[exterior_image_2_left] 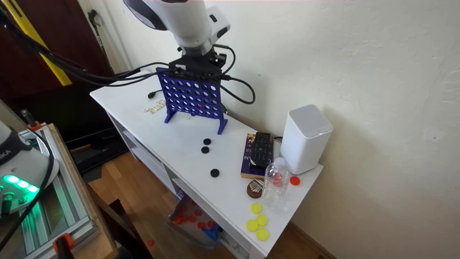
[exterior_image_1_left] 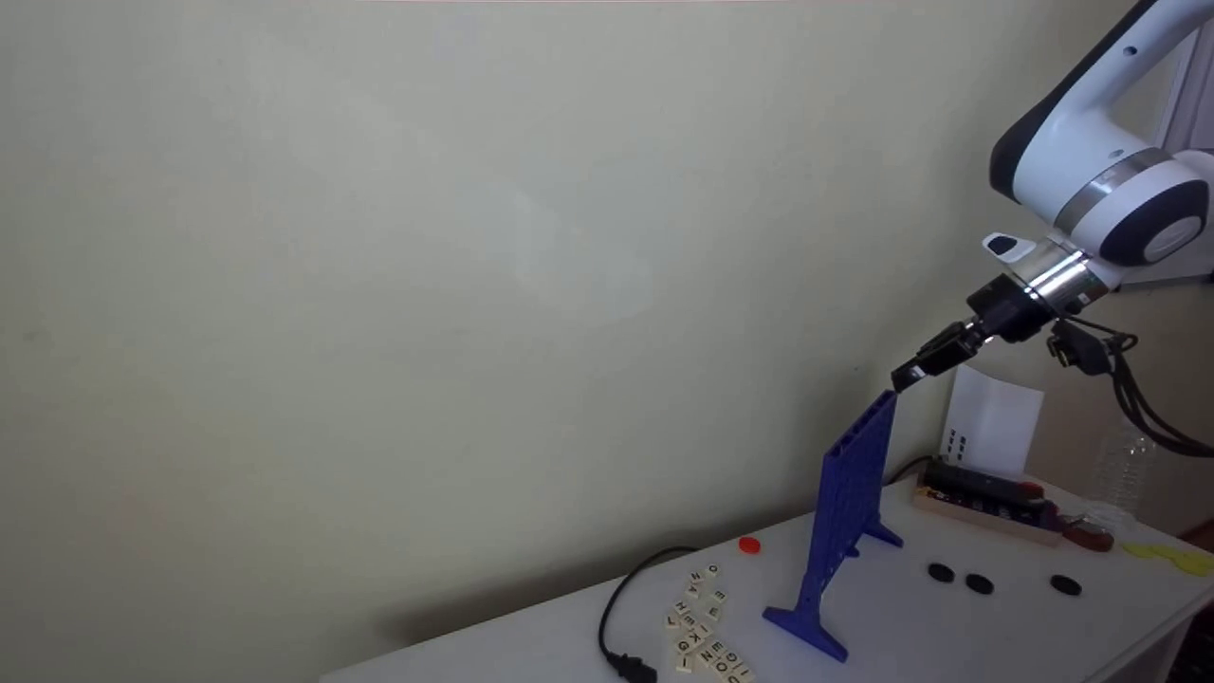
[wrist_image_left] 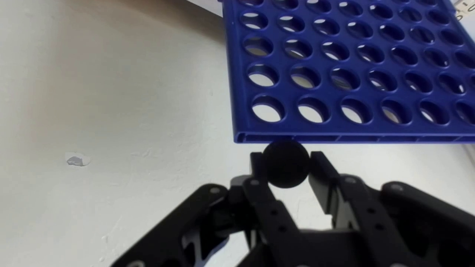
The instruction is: Put one black chip on top of the blue gameboard.
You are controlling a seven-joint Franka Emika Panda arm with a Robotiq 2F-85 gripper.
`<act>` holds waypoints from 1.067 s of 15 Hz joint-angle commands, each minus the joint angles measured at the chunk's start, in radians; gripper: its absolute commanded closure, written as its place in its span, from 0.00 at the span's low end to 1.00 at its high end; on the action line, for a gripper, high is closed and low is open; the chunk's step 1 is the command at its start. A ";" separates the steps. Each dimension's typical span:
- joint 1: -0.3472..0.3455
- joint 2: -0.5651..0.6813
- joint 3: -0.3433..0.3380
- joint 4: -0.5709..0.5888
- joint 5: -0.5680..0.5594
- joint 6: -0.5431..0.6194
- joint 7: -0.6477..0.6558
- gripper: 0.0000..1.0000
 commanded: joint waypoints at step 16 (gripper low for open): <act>0.012 0.023 -0.048 0.016 0.142 -0.131 -0.158 0.90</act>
